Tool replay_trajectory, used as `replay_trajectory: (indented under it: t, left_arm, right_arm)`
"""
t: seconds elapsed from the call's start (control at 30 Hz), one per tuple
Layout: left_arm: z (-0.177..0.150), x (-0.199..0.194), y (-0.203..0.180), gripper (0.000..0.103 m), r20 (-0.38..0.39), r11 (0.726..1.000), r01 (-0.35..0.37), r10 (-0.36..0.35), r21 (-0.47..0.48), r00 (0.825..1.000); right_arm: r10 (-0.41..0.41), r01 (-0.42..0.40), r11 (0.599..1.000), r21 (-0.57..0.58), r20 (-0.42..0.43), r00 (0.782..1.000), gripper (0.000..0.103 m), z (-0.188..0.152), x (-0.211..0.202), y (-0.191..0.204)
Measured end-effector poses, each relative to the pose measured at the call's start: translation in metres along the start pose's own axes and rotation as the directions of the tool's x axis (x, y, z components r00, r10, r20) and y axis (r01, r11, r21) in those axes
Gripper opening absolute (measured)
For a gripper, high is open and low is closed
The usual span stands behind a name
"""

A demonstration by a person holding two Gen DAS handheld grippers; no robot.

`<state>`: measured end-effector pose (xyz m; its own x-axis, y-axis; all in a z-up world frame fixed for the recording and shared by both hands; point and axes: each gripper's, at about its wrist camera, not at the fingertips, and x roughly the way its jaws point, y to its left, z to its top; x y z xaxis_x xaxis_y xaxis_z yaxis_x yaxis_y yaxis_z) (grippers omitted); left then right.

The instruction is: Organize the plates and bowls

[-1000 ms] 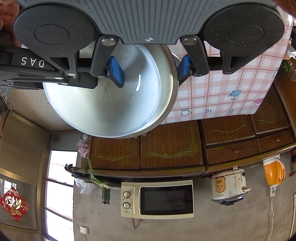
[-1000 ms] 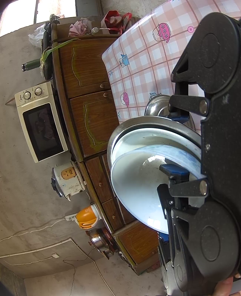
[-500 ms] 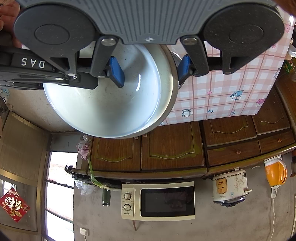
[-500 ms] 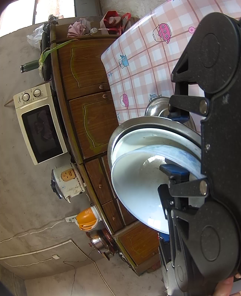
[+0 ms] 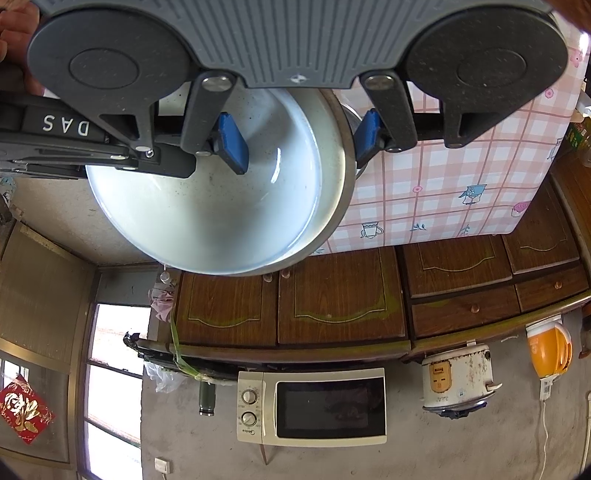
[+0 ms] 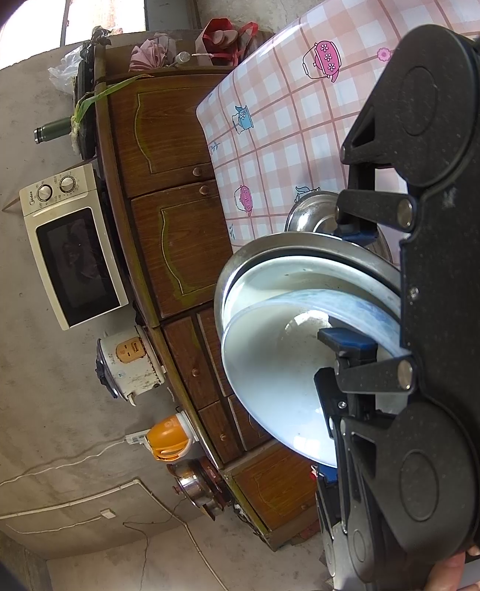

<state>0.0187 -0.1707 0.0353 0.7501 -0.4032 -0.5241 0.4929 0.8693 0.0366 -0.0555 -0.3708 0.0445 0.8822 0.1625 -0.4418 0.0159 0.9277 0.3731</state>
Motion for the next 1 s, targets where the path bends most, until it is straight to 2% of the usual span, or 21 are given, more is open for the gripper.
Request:
replay_trajectory:
  t: [1.0]
  left_arm:
    - [0.001,0.025,0.003,0.06,-0.016,1.0,-0.019,0.018,-0.014,1.0]
  right_arm:
    - [0.021,-0.021,1.0,-0.003,-0.011,1.0,0.054,0.009,0.031,-0.009]
